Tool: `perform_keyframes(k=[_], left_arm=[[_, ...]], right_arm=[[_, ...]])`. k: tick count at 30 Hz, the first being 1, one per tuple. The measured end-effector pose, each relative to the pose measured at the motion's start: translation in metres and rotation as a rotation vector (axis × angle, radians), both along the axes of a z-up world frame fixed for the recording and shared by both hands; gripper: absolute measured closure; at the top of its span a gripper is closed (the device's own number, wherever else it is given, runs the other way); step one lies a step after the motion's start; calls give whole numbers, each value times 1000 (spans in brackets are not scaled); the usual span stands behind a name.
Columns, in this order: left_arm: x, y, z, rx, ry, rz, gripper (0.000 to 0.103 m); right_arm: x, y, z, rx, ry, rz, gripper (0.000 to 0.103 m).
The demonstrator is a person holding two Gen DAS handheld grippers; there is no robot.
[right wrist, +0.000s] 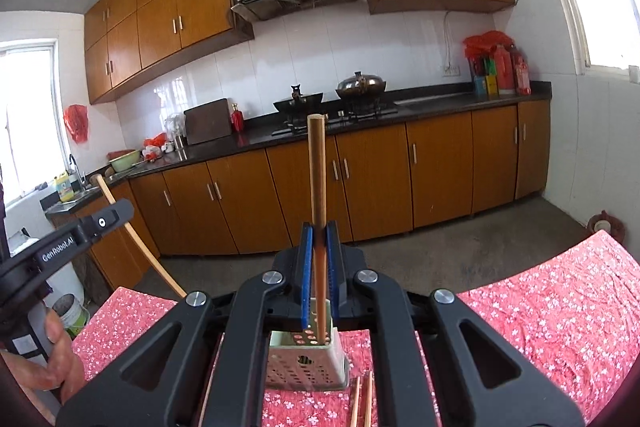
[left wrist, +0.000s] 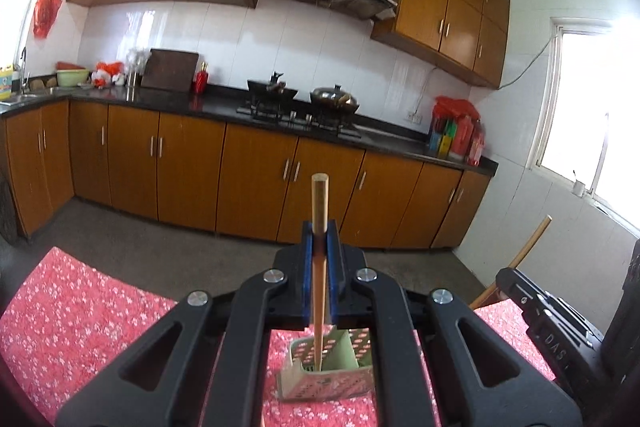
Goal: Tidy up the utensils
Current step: 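Lower the chopsticks into the holder and open both grippers, then lower both grippers and close each on another chopstick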
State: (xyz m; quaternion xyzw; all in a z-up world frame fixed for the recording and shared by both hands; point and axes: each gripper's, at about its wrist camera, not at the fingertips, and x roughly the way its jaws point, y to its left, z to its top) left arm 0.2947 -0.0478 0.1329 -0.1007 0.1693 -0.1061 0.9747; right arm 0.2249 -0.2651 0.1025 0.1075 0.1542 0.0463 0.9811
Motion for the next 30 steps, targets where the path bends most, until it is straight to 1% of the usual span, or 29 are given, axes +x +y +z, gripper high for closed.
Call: perform_keyframes(k=[2, 4, 5, 11, 13, 15, 18, 21, 22, 23, 24, 25, 27, 29, 30], left_arm=[[-1, 4, 0, -3, 9, 6, 95], [-7, 9, -1, -2, 8, 8, 93], [-9, 11, 0, -3, 6, 11, 92], [-36, 26, 15, -14, -25, 27, 87], [-48, 32, 18, -3, -37, 38, 86], [-61, 38, 17, 13, -37, 54, 85], [-82, 53, 6, 39, -17, 76, 84], [-98, 70, -18, 58, 37, 101, 84], [-102, 77, -33, 63, 81, 108, 84], [-105, 80, -45, 71, 114, 109, 84], [-106, 83, -59, 81, 154, 109, 84], [-108, 85, -70, 90, 183, 107, 84], [-110, 87, -94, 104, 243, 99, 84], [-112, 88, -121, 105, 314, 85, 84], [-114, 89, -130, 100, 333, 81, 84]], right_arm=[[-1, -3, 1, 10, 7, -1, 92], [-5, -4, 5, 16, 3, -10, 75], [-7, -3, 8, 18, -5, -13, 72], [-36, -10, 27, 8, -55, -33, 72], [-48, -16, 27, 6, -50, -52, 72], [-59, -24, 20, 7, -28, -70, 72], [-73, -38, -4, 10, 44, -103, 72], [-79, -50, -45, 12, 168, -115, 72], [-79, -53, -68, 16, 231, -109, 72], [-79, -53, -82, 21, 271, -102, 72], [-78, -52, -103, 28, 337, -86, 76], [-77, -50, -119, 33, 382, -64, 82], [-78, -40, -145, 29, 454, -20, 85], [-81, -32, -164, 18, 499, 15, 87], [-83, -27, -170, 12, 511, 25, 88]])
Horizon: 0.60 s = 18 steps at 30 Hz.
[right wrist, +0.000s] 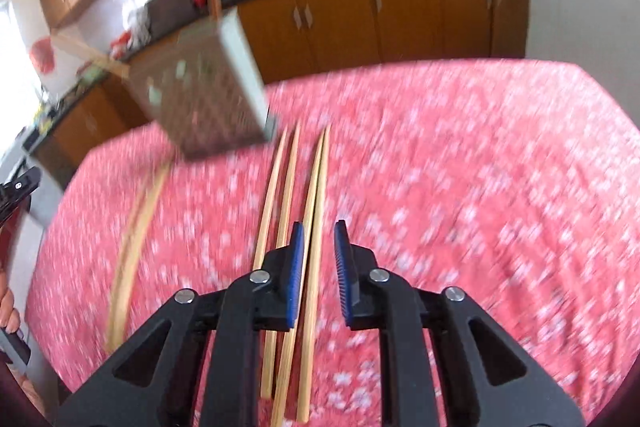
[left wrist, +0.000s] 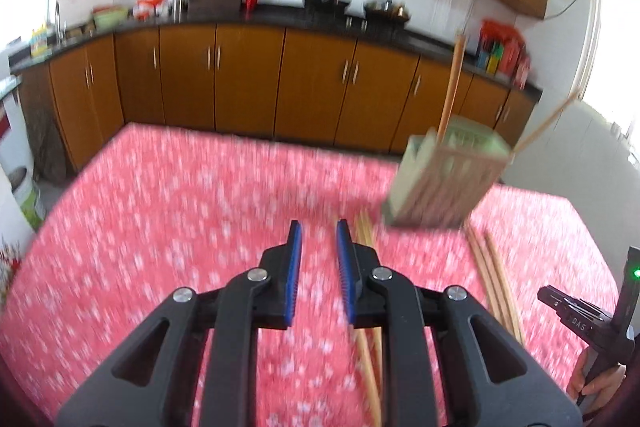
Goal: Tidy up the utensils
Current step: 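Lower both grippers and close each on another chopstick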
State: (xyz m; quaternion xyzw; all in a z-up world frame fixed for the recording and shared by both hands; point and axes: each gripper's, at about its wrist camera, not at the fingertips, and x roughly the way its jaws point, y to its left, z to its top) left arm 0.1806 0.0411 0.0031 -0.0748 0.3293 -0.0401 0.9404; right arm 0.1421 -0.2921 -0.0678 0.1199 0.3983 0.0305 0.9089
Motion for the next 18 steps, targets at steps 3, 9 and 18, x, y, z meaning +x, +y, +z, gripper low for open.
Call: perform_keyframes(k=[3, 9, 18], left_arm=[[-3, -1, -26, -15, 64, -17, 84], [-9, -10, -54, -9, 128, -60, 84], [-10, -30, -79, -35, 208, -142, 84]], right_arm=[[-2, 14, -14, -21, 33, 19, 89], [-3, 16, -33, -59, 75, 30, 89], [4, -6, -36, -82, 77, -70, 95]])
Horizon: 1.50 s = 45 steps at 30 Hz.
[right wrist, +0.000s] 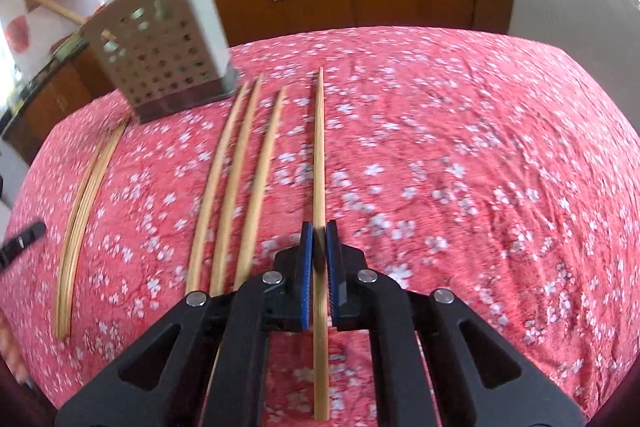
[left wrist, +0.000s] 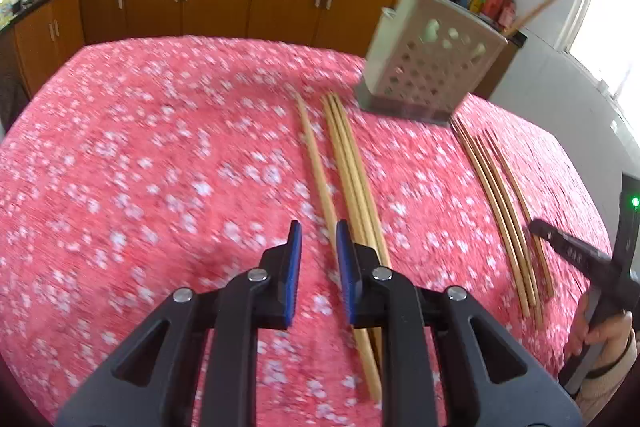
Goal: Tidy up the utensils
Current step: 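Lower both grippers and close each on another chopstick, then lift the chopsticks with both grippers and carry them over the holder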
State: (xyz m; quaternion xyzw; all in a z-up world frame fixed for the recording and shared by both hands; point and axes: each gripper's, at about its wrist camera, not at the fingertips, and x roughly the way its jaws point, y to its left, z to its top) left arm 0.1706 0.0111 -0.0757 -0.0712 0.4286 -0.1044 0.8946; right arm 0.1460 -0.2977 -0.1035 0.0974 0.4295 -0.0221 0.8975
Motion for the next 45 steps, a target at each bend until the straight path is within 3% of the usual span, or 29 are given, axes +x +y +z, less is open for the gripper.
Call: perform_keyframes(k=[6, 9, 18, 22, 28, 45], left_arm=[[-4, -19, -11, 34, 27, -44, 86], [-3, -25, -17, 75, 43, -42, 92], [20, -1, -17, 147, 26, 73, 95], [35, 26, -18, 154, 18, 127, 95], [42, 43, -18, 116, 6, 130, 94], [39, 47, -19, 89, 7, 139, 93]], right_arm=[[-5, -2, 1, -8, -7, 5, 95], [-5, -3, 0, -3, -9, 4, 95], [-5, -1, 1, -9, -10, 10, 95], [3, -3, 1, -19, -15, -8, 95], [13, -11, -1, -33, -25, -32, 95], [12, -13, -2, -22, -27, -30, 95]])
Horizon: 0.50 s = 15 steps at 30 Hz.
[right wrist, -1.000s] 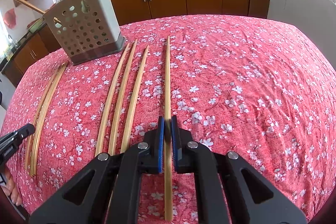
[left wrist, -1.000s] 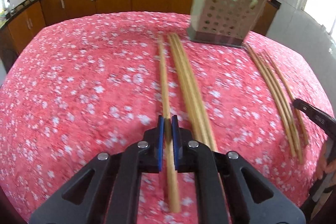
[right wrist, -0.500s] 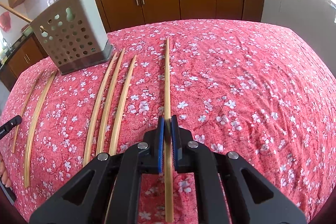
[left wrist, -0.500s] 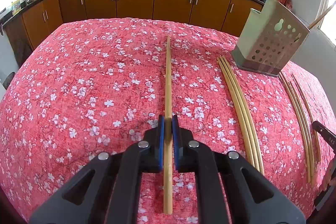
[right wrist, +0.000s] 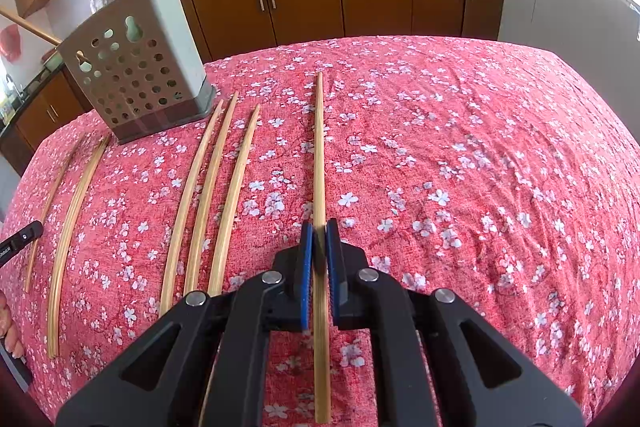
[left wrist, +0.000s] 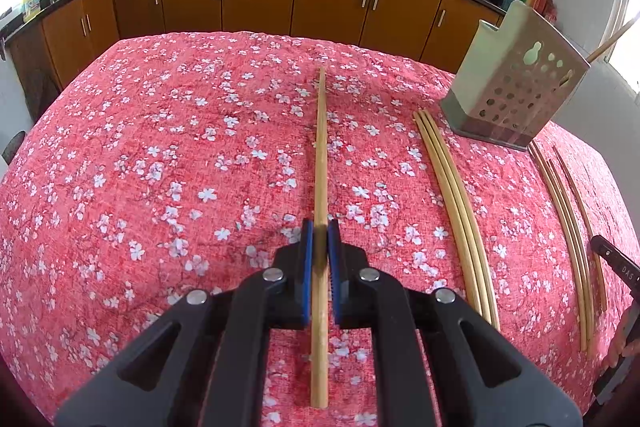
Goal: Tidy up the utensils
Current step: 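Lift the chopsticks with both grippers and carry them over the holder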
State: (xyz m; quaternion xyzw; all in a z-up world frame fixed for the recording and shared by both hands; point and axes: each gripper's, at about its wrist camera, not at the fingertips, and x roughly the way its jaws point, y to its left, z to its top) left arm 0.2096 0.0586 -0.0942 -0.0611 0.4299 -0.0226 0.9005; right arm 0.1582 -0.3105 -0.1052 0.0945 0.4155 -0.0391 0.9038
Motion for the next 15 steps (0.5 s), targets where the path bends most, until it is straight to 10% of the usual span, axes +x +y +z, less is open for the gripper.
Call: perform_keyframes(k=[15], left_arm=[[1, -3, -1, 11, 0, 0, 93]], right_arm=[[0, -1, 2, 6, 0, 0, 94]])
